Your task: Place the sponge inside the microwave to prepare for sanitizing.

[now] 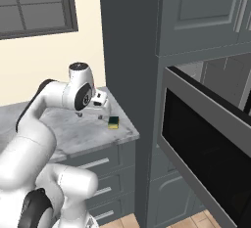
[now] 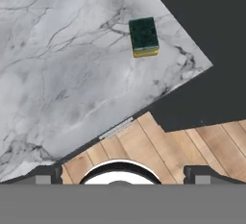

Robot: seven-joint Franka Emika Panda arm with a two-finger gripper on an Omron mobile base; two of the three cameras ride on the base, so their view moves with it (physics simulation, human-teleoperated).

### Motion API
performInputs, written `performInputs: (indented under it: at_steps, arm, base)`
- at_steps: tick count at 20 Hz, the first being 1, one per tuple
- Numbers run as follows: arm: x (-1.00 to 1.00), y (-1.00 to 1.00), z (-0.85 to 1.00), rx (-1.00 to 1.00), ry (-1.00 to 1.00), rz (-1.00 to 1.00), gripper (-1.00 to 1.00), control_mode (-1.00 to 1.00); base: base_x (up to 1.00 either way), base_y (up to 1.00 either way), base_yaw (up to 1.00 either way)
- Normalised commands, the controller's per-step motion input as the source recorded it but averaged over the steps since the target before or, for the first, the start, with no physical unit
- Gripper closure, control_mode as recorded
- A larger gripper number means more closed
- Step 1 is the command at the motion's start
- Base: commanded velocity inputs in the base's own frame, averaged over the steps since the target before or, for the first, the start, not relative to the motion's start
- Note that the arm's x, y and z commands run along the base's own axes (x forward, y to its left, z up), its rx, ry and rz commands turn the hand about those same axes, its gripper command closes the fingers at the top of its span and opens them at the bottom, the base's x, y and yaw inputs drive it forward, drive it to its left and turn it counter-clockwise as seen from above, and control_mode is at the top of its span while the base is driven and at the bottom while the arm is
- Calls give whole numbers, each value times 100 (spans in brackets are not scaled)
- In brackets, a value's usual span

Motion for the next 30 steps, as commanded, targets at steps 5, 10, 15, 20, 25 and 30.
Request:
performInputs:
  at_steps: [5, 10, 15, 20, 25, 30]
  arm:
    - [49, -9, -32, 0, 5, 0, -100, -100]
    - [29, -3, -44, 0, 1, 0, -100, -100]
    - [39, -2, -35, 0, 7, -1, -100, -100]
    - [42, -1, -22, 0, 0, 0, -100, -100]
    - [27, 0, -19, 0, -1, -1, -100, -100]
    - [13, 0, -24, 0, -4, -2, -100, -100]
  base:
    - [0, 0, 0]
    - [0, 0, 0]
    - [0, 0, 0]
    - [0, 0, 0]
    - [0, 0, 0]
    - [0, 0, 0]
